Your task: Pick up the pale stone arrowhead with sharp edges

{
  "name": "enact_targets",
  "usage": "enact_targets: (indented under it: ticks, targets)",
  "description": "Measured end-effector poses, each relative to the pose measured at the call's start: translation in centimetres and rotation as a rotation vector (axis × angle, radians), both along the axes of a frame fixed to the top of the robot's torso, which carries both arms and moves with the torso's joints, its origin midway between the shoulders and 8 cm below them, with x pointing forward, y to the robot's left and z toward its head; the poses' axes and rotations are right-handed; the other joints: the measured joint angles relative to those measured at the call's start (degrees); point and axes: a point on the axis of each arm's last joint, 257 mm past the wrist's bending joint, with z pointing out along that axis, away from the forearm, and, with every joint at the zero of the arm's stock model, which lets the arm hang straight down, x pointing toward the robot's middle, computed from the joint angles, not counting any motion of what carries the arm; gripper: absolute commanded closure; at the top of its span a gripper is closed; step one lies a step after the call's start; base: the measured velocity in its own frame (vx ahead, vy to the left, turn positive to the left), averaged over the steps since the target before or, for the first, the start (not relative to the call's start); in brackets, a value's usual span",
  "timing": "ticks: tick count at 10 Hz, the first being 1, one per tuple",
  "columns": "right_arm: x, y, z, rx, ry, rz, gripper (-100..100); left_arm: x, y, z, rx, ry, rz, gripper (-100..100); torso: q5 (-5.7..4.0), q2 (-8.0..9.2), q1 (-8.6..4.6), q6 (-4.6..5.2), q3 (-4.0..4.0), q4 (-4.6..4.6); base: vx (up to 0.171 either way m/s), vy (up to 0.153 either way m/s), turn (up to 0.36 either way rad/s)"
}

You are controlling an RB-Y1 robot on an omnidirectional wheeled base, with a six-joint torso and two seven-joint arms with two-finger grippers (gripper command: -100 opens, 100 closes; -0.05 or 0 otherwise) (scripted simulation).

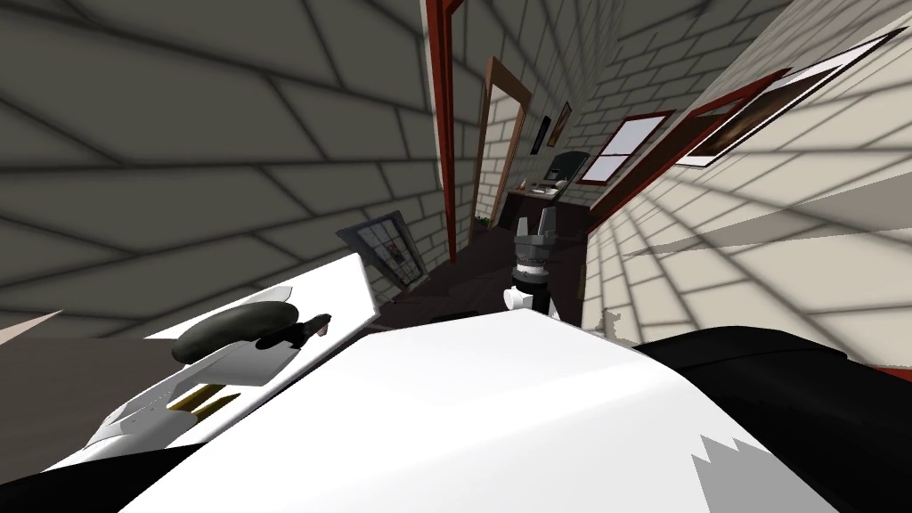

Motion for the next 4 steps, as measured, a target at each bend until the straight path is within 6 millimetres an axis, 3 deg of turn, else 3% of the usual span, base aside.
enact_targets:
  ticks: [1,3,4]
  targets:
    - [0.0,0.0,0.0,0.000,0.000,0.000,0,0.0,0.0,0.0,0.000,0.000,0.000,100,0.00,0.00,0.00,0.00,0.00,0.00,-0.022,-0.031,0.119]
    - [0.0,0.0,0.0,0.000,0.000,0.000,0,0.7,-0.4,1.1,0.000,-0.003,-0.014,100,-0.06,0.19,-0.22,-0.07,0.10,0.03,-0.035,-0.038,0.067]
    - [0.0,0.0,0.0,0.000,0.000,0.000,0,0.7,-0.4,1.1,-0.001,-0.002,-0.014,0,-0.04,0.13,-0.15,-0.04,0.08,0.02,0.000,0.000,0.000]
